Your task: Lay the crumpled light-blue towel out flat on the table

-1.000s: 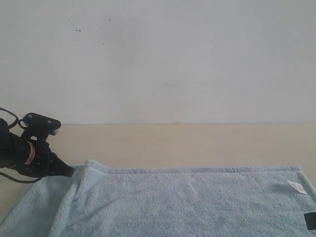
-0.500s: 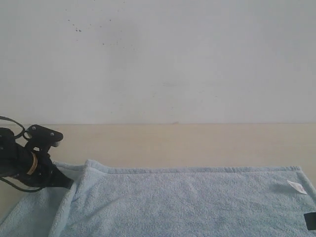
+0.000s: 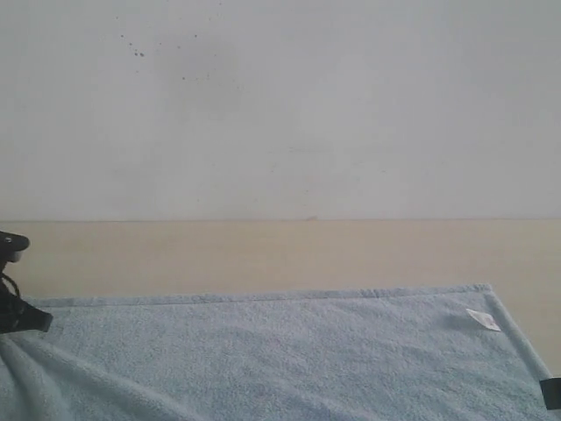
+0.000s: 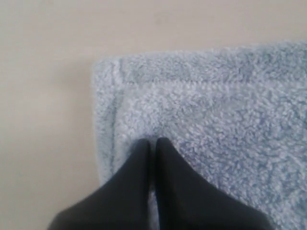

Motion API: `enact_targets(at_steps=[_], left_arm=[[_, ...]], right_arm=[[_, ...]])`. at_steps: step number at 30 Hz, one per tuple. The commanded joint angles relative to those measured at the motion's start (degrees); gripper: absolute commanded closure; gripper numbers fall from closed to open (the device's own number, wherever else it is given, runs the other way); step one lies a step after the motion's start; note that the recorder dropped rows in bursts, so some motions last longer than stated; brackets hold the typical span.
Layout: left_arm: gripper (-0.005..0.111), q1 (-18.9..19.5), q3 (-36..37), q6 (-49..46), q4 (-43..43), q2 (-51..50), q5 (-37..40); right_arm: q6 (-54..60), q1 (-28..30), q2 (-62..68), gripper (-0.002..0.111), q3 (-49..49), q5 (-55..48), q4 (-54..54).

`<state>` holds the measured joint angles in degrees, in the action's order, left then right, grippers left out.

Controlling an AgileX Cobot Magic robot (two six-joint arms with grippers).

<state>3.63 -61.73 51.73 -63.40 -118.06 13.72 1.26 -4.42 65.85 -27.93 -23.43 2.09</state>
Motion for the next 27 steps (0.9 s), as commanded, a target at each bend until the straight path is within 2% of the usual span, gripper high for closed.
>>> enact_targets(at_steps=[1,4,7,10,16,21,27], left_arm=[[0.103,2.09,0.34,1.03,3.19,1.65,-2.18],[0.103,0.67,0.34,1.03,4.75,4.72,-7.97],[0.103,-1.89,0.34,0.91,4.56,7.62,-9.42],[0.103,-4.87,0.34,0.90,4.56,9.74,-9.45],[0.103,-11.39,1.54,0.90,4.56,13.44,-6.49],[0.103,-16.50,5.60,1.02,4.99,16.62,-6.21],[0.103,-20.26,11.03,1.02,5.97,21.98,-4.27]], right_arm=[[0.97,0.40,-0.55,0.108,-0.30,0.18,0.15],[1.46,0.40,-0.55,0.108,-0.30,0.45,0.15],[4.47,0.40,0.15,0.108,-0.30,0.07,0.15],[5.43,0.40,3.69,0.108,-0.30,-1.58,0.15],[5.43,0.40,13.60,0.108,-2.09,1.40,-0.08],[6.05,0.40,22.01,0.108,-5.35,5.69,-0.47],[8.55,0.40,28.16,0.108,-9.50,7.15,-0.47]])
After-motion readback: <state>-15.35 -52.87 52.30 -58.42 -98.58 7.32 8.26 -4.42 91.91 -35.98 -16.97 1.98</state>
